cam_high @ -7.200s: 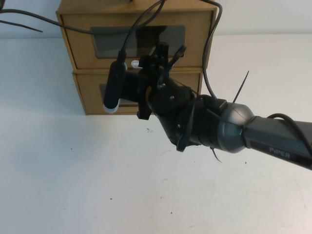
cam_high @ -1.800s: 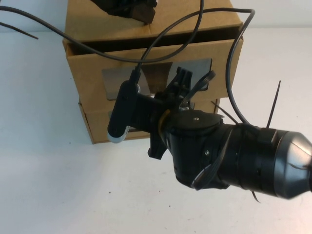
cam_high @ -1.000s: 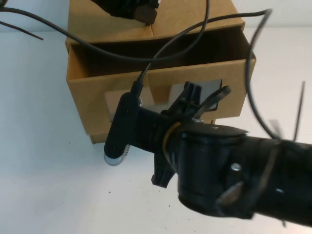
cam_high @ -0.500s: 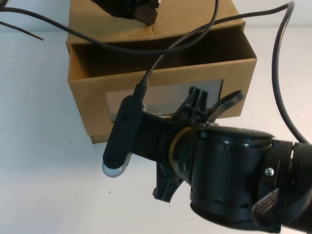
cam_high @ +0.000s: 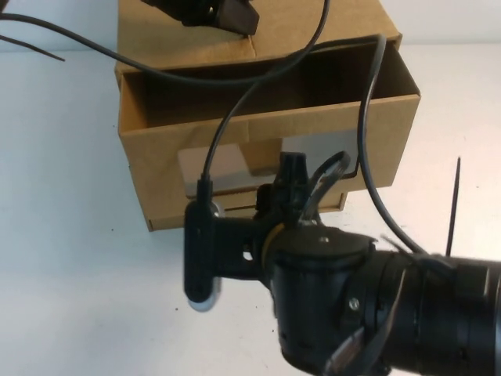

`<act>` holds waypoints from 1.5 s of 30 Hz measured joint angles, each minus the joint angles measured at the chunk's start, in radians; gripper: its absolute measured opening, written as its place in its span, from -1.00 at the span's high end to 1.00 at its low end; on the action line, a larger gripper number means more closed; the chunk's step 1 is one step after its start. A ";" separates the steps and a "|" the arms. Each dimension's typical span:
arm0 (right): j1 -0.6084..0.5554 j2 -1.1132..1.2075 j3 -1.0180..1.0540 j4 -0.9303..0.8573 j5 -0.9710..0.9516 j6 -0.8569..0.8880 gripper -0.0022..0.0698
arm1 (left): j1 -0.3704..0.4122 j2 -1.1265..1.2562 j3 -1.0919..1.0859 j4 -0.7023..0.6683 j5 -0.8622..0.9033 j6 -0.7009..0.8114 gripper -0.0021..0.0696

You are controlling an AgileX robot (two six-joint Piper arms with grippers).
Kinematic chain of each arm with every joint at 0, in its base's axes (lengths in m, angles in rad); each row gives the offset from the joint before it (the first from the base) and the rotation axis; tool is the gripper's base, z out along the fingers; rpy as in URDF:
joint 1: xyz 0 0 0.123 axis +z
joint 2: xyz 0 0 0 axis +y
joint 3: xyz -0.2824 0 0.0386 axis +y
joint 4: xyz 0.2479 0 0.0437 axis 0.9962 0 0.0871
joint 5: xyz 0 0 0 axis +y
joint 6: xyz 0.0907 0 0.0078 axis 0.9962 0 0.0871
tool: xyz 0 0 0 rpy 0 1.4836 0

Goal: Open the shoe box
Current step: 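Pull the top drawer of the cardboard box fully open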

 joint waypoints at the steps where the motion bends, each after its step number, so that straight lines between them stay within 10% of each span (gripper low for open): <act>1: 0.000 0.000 0.016 -0.036 0.000 0.000 0.03 | 0.006 0.002 0.000 -0.018 0.000 0.000 0.96; 45: -0.096 -0.010 0.084 -0.138 -0.139 0.210 0.28 | 0.059 0.014 0.010 -0.158 0.008 -0.016 0.96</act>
